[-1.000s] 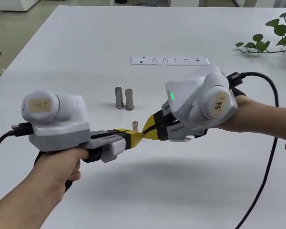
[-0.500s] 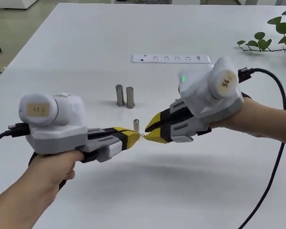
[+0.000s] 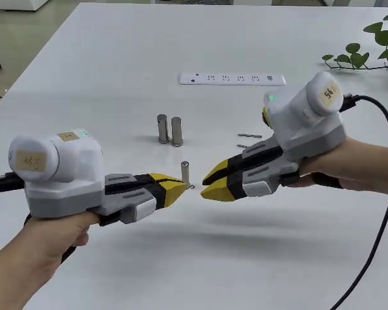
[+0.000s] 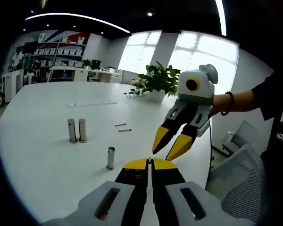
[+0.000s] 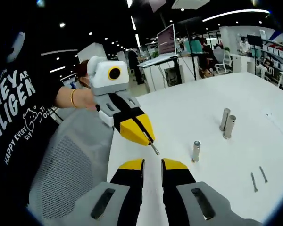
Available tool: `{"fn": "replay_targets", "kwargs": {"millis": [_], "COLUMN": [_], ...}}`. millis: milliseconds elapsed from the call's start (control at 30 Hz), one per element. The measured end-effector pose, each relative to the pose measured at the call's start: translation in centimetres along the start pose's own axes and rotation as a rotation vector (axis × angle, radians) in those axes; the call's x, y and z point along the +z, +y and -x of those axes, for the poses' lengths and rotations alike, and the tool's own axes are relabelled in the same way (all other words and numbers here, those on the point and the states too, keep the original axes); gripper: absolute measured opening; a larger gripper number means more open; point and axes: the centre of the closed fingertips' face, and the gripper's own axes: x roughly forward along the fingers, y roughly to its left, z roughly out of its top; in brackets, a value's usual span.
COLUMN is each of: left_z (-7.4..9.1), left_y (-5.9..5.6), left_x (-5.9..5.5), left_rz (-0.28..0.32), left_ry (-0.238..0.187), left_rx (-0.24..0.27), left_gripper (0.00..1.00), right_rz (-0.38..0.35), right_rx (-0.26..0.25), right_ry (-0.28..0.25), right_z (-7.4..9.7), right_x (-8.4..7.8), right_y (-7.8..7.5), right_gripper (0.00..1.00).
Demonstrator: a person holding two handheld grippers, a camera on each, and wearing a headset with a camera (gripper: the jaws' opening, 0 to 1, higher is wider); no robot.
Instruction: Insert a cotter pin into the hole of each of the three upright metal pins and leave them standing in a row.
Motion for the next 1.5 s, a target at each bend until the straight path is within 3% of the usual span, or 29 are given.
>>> {"fn": "replay_targets", "kwargs": {"millis": [400, 767, 1100, 1200, 1267, 1500], "left_z": [-0.3, -0.5, -0.8, -1.0, -1.3, -1.6], "left_y": [-2.4, -3.3, -3.1, -2.5, -2.1, -1.3], "left_x": [-0.1, -0.4, -0.7, -0.8, -1.0, -1.2], "left_rz": [-0.043, -0.058, -0.060, -0.066, -0.077, -0.108], "left_ry": [0.005, 0.013, 0.015, 0.026, 0.038, 0.055], "left_rx": [-0.130, -0.172, -0.156, -0.120, -0.102, -0.064], "left_gripper": [0.00, 0.00, 0.00, 0.01, 0.03, 0.06], "right_rz": [-0.047, -0.025, 0.016, 0.024, 0.079, 0.103], "right_rx": [0.082, 0.113, 0.085, 0.055, 0.030, 0.006], "right_ry": [-0.002, 0.028, 0.077, 0.118, 0.175, 0.229], "right_z": [-0.2, -0.5, -0.4, -0.6, -0.6, -0.6], "right_x": [-0.1, -0.6, -0.9, -1.2, -1.7, -2.0], "right_y": [1.7, 2.5, 2.2, 1.9, 1.6, 0.7], "right_gripper": [0.10, 0.00, 0.00, 0.00, 0.00, 0.00]}}
